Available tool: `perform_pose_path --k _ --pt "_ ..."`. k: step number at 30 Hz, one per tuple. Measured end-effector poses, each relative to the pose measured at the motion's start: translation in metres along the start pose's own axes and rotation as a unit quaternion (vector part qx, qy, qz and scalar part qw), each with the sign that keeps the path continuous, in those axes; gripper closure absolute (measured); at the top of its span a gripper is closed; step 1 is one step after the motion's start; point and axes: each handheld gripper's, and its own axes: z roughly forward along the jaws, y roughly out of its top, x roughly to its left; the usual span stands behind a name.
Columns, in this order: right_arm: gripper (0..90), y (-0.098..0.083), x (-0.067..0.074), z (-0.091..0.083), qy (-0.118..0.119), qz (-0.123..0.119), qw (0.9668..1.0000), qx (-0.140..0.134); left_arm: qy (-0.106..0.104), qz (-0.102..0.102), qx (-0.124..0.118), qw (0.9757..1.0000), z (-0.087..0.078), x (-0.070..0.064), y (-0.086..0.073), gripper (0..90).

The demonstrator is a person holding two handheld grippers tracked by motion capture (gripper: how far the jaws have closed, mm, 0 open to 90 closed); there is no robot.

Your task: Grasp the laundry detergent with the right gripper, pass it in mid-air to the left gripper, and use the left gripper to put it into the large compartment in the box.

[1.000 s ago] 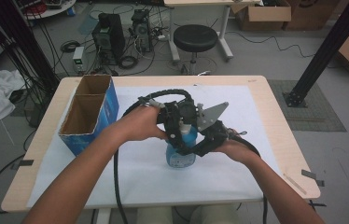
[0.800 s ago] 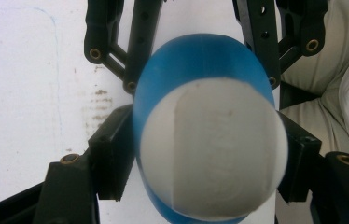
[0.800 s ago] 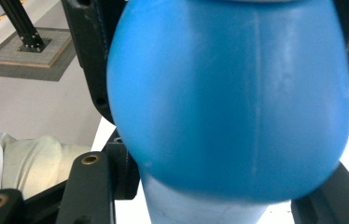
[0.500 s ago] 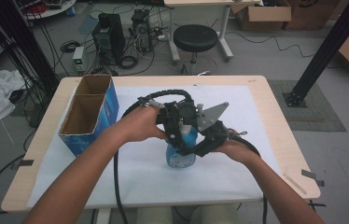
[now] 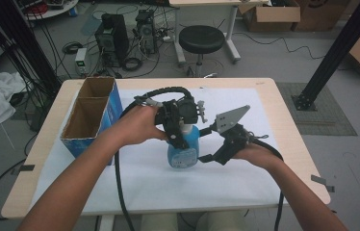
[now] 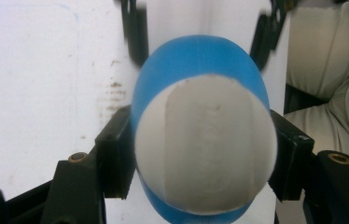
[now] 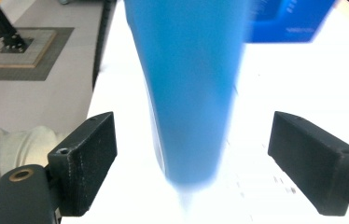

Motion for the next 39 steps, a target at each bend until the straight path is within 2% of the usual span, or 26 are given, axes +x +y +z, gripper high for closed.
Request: perform_pose_path --k 4,5,7,10,11,12,13,15,21,23,26,27,28,31,32,34,36,39 --pt "15.2 -0.009 -0.005 -0.022 -0.019 0.016 0.9997 0.008 0.005 -0.030 0.002 0.9995 -0.010 0.005 -0.009 38.0" --pt "15.2 -0.010 -0.006 -0.027 -0.025 0.019 0.9995 0.012 0.004 -0.051 -0.001 0.9987 -0.012 0.007 -0.012 37.9" --pt "15.2 -0.013 -0.008 -0.037 -0.034 0.024 0.9989 0.023 0.005 -0.077 -0.003 0.9970 -0.017 0.011 -0.017 37.9" --pt "15.3 -0.016 -0.011 -0.050 -0.042 0.030 0.9979 0.039 0.019 -0.121 -0.003 0.9924 -0.025 0.018 -0.024 37.9" --pt "15.2 -0.017 -0.011 -0.052 -0.046 0.033 0.9974 0.045 0.029 -0.139 -0.003 0.9899 -0.028 0.020 -0.027 37.9" --pt "15.2 -0.018 -0.012 -0.057 -0.047 0.036 0.9966 0.057 0.035 -0.149 -0.001 0.9883 -0.030 0.022 -0.028 37.9" --pt "15.2 -0.019 -0.013 -0.059 -0.047 0.037 0.9962 0.064 0.046 -0.166 0.001 0.9850 -0.033 0.025 -0.031 37.9" --pt "15.3 -0.022 -0.014 -0.066 -0.050 0.044 0.9939 0.087 0.060 -0.189 0.004 0.9802 -0.039 0.029 -0.034 38.0" --pt "15.7 -0.027 -0.014 -0.082 -0.054 0.050 0.9860 0.149 0.077 -0.250 0.008 0.9650 -0.051 0.038 -0.040 38.0" --pt "15.9 -0.028 -0.013 -0.087 -0.057 0.046 0.9836 0.165 0.081 -0.277 0.012 0.9572 -0.055 0.043 -0.042 38.0" --pt "16.2 -0.030 -0.012 -0.093 -0.059 0.044 0.9798 0.186 0.093 -0.307 0.016 0.9471 -0.060 0.047 -0.046 38.0" --pt "16.3 -0.031 -0.012 -0.096 -0.060 0.043 0.9781 0.195 0.096 -0.314 0.019 0.9445 -0.062 0.048 -0.047 38.0" --pt "16.4 -0.032 -0.012 -0.098 -0.059 0.044 0.9765 0.203 0.098 -0.325 0.018 0.9404 -0.065 0.049 -0.048 38.0" --pt "16.4 -0.035 -0.010 -0.104 -0.065 0.046 0.9716 0.223 0.103 -0.361 0.014 0.9270 -0.074 0.054 -0.053 38.0" --pt "16.4 -0.035 -0.010 -0.106 -0.067 0.045 0.9710 0.225 0.106 -0.374 0.015 0.9214 -0.079 0.056 -0.055 38.0" --pt "16.4 -0.037 -0.010 -0.110 -0.068 0.047 0.9695 0.231 0.114 -0.392 0.016 0.9125 -0.087 0.060 -0.059 38.1" --pt "16.4 -0.038 -0.009 -0.113 -0.069 0.046 0.9677 0.238 0.122 -0.407 0.015 0.9052 -0.095 0.062 -0.062 38.1" --pt "16.4 -0.039 -0.007 -0.116 -0.070 0.043 0.9663 0.244 0.136 -0.431 0.017 0.8918 -0.110 0.066 -0.067 38.1"
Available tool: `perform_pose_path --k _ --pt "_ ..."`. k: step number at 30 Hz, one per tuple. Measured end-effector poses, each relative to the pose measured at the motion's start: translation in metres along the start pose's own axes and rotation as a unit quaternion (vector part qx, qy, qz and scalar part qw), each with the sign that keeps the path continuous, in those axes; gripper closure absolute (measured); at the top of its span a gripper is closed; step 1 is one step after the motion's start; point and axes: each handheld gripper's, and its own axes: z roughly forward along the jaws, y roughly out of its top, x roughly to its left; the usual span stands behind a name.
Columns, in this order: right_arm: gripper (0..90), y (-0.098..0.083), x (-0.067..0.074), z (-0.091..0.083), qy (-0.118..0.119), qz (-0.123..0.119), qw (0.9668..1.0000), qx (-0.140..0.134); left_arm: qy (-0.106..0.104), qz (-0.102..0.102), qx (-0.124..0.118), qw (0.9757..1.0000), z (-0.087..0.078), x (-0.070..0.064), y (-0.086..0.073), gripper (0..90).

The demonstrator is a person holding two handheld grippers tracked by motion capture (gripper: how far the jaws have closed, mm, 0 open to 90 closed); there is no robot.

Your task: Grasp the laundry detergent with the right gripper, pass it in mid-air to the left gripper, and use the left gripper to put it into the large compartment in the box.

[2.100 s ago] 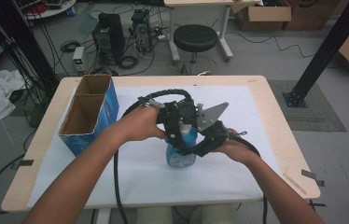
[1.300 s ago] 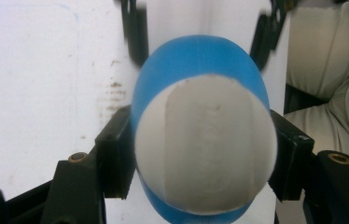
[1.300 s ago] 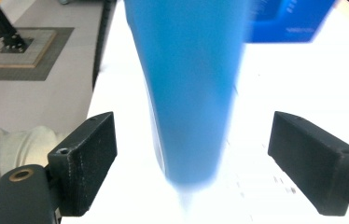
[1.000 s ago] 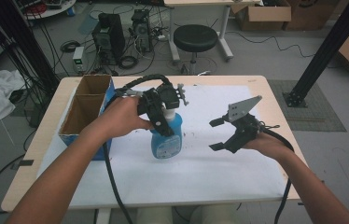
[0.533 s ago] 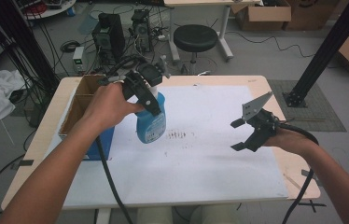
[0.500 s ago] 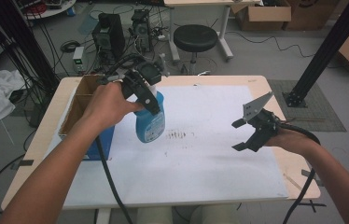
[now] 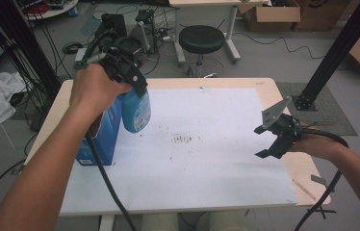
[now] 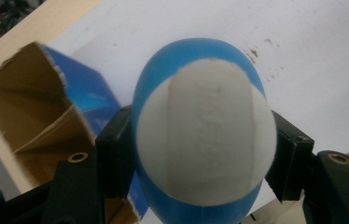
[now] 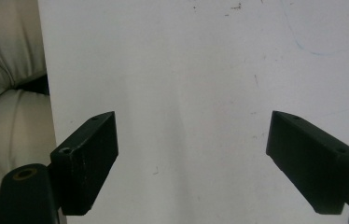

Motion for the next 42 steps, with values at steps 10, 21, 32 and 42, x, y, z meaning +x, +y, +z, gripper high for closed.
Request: perform_pose_path --k 10,21,32,42 --pt "16.3 -0.004 0.001 -0.003 -0.004 -0.003 1.0000 0.000 0.021 -0.097 0.003 0.9951 -0.031 0.035 -0.003 38.1" --pt "16.0 -0.010 0.001 0.000 -0.006 0.000 1.0000 -0.007 0.046 -0.165 0.003 0.9853 -0.039 0.072 -0.023 38.1" --pt "16.0 -0.013 0.000 -0.002 -0.005 0.005 0.9999 -0.010 0.062 -0.192 0.002 0.9794 -0.036 0.091 -0.038 38.1" --pt "15.9 -0.013 0.000 -0.001 -0.005 0.007 0.9999 -0.011 0.067 -0.194 0.013 0.9786 -0.015 0.105 -0.051 38.1"
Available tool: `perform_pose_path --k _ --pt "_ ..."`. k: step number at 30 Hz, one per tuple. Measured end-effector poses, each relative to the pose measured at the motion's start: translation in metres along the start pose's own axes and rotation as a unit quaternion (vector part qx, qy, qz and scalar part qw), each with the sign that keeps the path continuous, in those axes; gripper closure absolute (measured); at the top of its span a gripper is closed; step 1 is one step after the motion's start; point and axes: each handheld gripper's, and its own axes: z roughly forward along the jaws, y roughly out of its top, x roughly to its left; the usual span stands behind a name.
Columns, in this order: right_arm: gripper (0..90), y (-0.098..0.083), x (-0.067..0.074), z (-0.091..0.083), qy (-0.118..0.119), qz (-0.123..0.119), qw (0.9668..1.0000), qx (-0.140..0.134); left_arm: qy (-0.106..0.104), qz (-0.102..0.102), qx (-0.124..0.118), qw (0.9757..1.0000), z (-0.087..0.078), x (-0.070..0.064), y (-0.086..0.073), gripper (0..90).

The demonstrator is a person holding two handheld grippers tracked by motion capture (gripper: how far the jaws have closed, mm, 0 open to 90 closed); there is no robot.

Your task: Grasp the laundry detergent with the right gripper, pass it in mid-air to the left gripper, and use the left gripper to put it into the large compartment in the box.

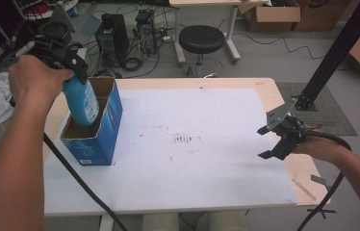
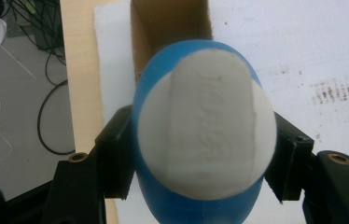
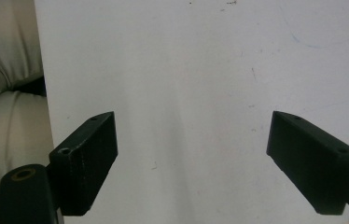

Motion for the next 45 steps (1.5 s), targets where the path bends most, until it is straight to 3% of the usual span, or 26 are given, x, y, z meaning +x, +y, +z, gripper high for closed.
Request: perform_pose_path --k 8,26,45 --pt "16.0 -0.003 0.000 0.002 0.001 0.005 1.0000 0.004 0.000 0.002 0.007 1.0000 0.027 0.006 -0.005 38.1" --pt "16.0 -0.005 0.000 0.006 0.004 0.017 0.9998 0.006 -0.002 0.014 0.011 0.9998 0.098 0.005 -0.024 38.1" --pt "16.0 -0.008 0.000 0.012 0.008 0.021 0.9997 0.012 -0.005 0.012 0.032 0.9994 0.144 0.006 -0.039 38.1"
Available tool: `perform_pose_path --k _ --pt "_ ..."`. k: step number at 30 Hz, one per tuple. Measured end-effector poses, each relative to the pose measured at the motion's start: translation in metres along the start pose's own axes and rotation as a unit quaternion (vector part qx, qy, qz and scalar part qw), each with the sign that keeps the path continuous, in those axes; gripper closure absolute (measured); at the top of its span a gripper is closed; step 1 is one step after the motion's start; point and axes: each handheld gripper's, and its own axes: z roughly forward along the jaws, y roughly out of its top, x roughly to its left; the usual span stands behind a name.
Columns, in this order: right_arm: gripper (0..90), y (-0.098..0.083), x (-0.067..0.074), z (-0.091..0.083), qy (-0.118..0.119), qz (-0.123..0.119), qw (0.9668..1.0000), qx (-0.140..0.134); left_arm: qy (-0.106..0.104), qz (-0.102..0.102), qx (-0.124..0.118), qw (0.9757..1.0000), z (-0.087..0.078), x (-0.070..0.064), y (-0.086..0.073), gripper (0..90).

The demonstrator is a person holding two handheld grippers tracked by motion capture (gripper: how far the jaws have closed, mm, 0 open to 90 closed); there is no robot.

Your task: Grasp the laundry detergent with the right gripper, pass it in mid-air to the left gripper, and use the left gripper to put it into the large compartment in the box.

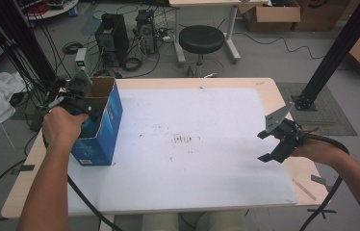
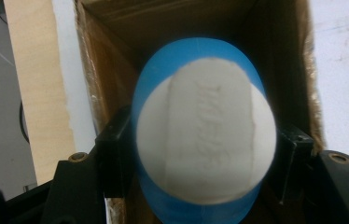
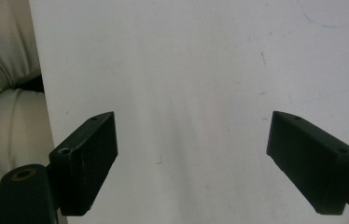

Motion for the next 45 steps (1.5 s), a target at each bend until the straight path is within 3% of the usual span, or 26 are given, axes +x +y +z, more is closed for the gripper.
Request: perform_pose_path --k 5,22,31,45 --pt "16.0 0.001 0.000 0.001 0.001 0.000 1.0000 -0.001 -0.003 0.002 0.009 1.0000 0.008 0.001 -0.001 38.1" --pt "16.1 0.002 0.000 0.002 0.002 0.000 1.0000 -0.003 -0.007 -0.003 0.008 0.9999 0.009 0.003 -0.001 37.6" --pt "16.1 0.002 0.001 0.003 0.003 0.002 1.0000 -0.002 -0.024 -0.015 -0.009 0.9996 0.003 0.008 -0.004 34.5" --pt "16.1 0.003 0.003 0.000 0.003 -0.001 1.0000 -0.007 -0.022 -0.009 -0.018 0.9996 -0.008 0.008 -0.006 27.8"
